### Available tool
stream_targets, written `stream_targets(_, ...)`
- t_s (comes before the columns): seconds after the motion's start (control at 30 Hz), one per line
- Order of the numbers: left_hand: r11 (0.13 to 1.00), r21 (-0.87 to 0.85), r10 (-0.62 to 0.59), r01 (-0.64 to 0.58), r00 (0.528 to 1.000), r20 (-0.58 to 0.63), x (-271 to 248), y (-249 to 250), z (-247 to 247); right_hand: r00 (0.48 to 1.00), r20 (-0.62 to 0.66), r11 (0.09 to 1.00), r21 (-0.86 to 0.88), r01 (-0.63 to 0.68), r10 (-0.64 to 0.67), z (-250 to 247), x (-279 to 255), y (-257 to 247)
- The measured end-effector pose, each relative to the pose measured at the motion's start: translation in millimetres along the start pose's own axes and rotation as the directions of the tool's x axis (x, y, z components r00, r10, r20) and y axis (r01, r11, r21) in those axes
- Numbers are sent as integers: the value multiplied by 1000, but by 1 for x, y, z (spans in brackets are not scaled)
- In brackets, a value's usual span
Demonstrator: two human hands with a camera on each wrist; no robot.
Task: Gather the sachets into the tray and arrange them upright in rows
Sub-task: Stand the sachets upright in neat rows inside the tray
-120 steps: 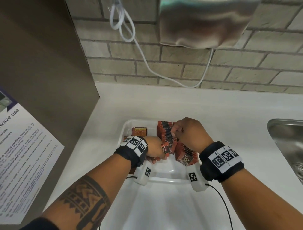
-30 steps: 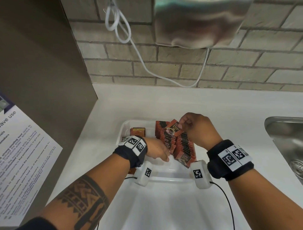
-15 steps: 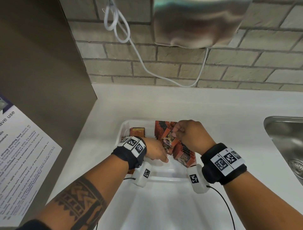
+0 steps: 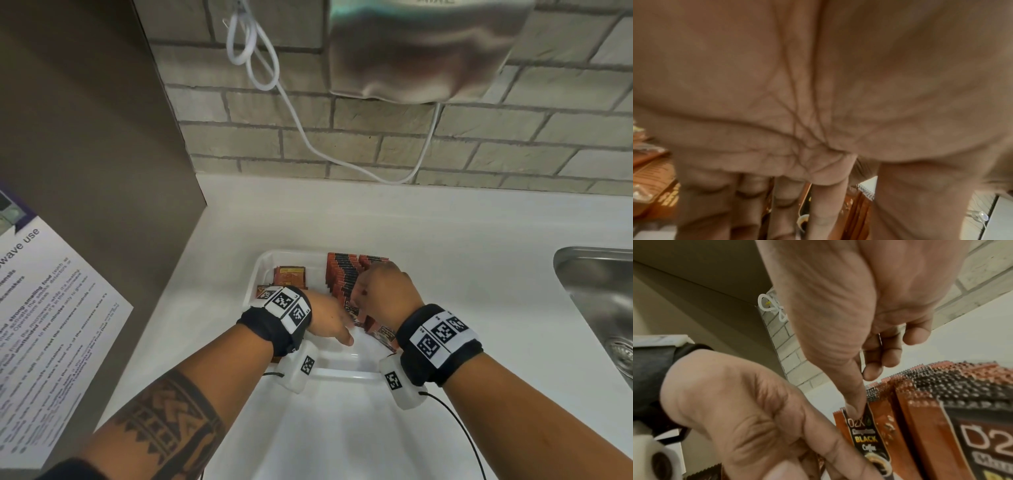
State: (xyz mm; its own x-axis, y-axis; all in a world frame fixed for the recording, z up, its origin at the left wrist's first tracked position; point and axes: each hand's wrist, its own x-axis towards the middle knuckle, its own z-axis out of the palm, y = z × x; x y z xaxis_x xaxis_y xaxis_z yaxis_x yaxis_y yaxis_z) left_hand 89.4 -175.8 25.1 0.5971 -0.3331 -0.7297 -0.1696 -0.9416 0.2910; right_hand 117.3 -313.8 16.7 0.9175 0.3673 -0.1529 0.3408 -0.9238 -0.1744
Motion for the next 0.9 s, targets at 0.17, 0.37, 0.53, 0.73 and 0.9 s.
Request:
stream_targets(0.17, 1000, -4, -25, 26, 999, 22, 10, -4, 3, 1000, -1, 1000, 26, -12, 12, 1, 1, 0)
stream_targets(0.37, 999, -16, -48, 49, 998, 38, 16, -4, 3, 1000, -2, 993, 120, 6, -6, -3, -1, 7)
stream_targets(0.53, 997, -45, -56, 57, 998, 25, 16, -4, 3, 999, 34, 979, 203, -15, 9, -3, 0, 13)
stream_targets(0.73, 996, -70, -61, 61, 998, -3, 13, -3, 1, 998, 51, 968, 246, -51, 39, -14, -20, 22)
stream_targets(0.9, 991, -123, -55, 54, 998, -7, 7, 1, -1, 986, 158, 993, 98, -69, 53, -10, -43, 21)
